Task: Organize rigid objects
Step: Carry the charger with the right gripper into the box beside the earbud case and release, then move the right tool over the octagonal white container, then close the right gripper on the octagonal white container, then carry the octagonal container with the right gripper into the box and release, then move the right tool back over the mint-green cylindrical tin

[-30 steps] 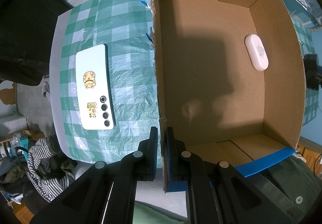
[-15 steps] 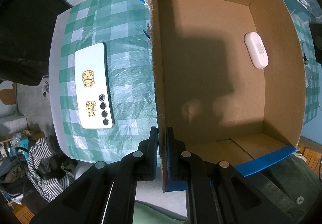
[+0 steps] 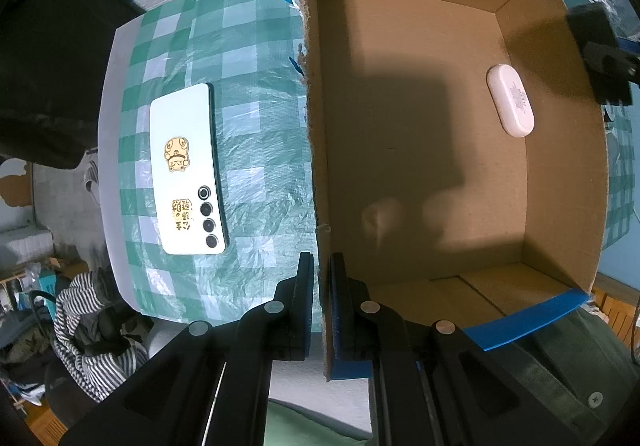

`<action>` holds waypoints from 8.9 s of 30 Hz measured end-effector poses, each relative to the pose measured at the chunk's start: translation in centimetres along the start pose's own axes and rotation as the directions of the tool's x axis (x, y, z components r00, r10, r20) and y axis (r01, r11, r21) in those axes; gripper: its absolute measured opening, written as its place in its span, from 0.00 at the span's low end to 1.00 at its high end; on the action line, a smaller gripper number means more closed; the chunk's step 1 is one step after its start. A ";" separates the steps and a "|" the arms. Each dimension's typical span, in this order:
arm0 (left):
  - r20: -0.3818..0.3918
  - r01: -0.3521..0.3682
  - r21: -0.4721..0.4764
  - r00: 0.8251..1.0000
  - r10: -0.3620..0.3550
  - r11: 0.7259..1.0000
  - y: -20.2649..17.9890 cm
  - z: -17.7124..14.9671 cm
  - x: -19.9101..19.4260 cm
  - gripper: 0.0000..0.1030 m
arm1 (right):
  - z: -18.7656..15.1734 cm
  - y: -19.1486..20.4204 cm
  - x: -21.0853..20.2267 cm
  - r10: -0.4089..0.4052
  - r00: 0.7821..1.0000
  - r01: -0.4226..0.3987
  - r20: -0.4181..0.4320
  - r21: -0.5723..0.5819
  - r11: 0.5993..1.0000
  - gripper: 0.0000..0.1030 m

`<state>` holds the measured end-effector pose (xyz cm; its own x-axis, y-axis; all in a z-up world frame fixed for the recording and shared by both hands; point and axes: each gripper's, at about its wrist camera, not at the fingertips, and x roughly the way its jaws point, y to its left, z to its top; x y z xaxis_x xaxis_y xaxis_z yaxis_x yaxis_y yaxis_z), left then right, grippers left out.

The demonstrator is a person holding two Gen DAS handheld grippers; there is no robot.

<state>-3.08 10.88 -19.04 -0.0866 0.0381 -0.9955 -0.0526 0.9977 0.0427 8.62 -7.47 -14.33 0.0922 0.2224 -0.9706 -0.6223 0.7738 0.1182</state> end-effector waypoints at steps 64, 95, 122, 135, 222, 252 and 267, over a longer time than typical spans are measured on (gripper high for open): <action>0.023 0.001 0.008 1.000 -0.002 1.000 0.1 0.1 -0.6 0.03 | -15.5 -14.3 -3.7 -0.079 0.997 0.076 -0.017 0.518 0.852 0.59; 0.019 -0.004 0.012 1.000 0.003 1.000 0.0 0.0 -0.6 0.03 | -17.4 -19.6 4.9 -0.114 0.964 0.240 -0.242 0.594 0.767 0.67; 0.009 -0.003 0.007 1.000 0.003 1.000 -0.2 0.1 -0.4 0.04 | -11.9 -16.8 8.9 -0.063 0.960 0.213 -0.272 0.569 0.794 0.55; 0.010 -0.003 0.008 1.000 0.003 1.000 -0.2 0.1 -0.4 0.04 | -14.0 -17.5 9.3 -0.051 0.968 0.188 -0.245 0.578 0.794 0.52; 0.013 0.002 0.020 1.000 -0.002 1.000 -0.3 0.3 -0.6 0.04 | 1.1 0.7 5.7 -0.046 0.993 0.042 -0.107 -0.037 0.998 0.52; 0.012 -0.001 0.020 1.000 0.001 1.000 -0.2 0.2 -0.5 0.04 | 0.3 -1.0 -0.6 -0.028 1.000 0.027 0.014 0.063 0.998 0.52; 0.011 -0.002 0.020 1.000 0.001 1.000 -0.2 0.2 -0.5 0.04 | -2.2 -3.8 -4.5 -0.111 0.993 0.106 0.032 0.118 0.987 0.58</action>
<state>-2.84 10.69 -18.52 -0.0753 0.0400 -0.9964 -0.0321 0.9986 0.0425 8.87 -12.75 -10.92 0.1854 0.1544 -0.9704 -0.5125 0.8578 0.0386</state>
